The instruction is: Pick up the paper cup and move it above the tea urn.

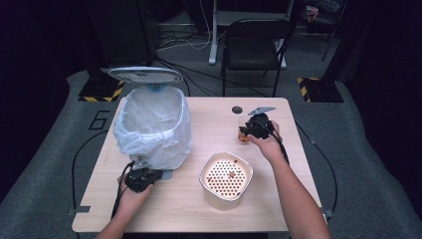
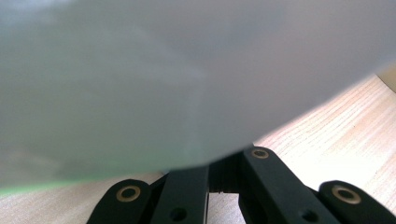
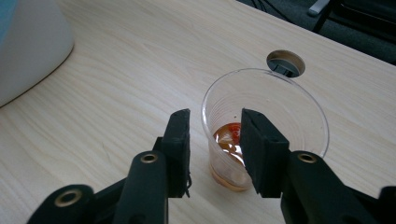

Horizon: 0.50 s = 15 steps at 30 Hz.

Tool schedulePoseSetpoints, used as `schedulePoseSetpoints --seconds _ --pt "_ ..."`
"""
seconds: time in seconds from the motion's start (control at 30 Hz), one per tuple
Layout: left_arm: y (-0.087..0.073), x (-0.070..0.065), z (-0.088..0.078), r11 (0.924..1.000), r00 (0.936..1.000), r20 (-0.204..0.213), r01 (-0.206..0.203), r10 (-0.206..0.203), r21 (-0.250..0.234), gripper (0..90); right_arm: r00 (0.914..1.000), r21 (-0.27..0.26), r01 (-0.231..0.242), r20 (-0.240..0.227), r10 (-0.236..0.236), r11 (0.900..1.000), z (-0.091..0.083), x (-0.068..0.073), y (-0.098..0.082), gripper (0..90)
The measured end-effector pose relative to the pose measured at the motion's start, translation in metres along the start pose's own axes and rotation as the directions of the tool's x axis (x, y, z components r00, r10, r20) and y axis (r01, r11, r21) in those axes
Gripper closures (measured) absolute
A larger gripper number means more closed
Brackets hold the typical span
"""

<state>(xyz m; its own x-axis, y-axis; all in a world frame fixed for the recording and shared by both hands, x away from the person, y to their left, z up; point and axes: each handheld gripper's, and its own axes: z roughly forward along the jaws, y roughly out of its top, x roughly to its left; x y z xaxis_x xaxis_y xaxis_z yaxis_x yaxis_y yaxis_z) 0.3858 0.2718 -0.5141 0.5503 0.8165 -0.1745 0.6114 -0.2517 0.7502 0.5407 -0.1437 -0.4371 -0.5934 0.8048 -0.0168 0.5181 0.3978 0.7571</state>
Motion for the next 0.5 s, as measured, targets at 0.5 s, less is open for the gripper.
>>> schedulePoseSetpoints --seconds 0.5 --pt "0.0 0.001 -0.0007 1.0 1.0 0.004 -0.001 0.0 0.006 90.0 0.9976 0.074 0.068 0.006 -0.068 0.995 0.0096 0.0026 0.0077 84.4"
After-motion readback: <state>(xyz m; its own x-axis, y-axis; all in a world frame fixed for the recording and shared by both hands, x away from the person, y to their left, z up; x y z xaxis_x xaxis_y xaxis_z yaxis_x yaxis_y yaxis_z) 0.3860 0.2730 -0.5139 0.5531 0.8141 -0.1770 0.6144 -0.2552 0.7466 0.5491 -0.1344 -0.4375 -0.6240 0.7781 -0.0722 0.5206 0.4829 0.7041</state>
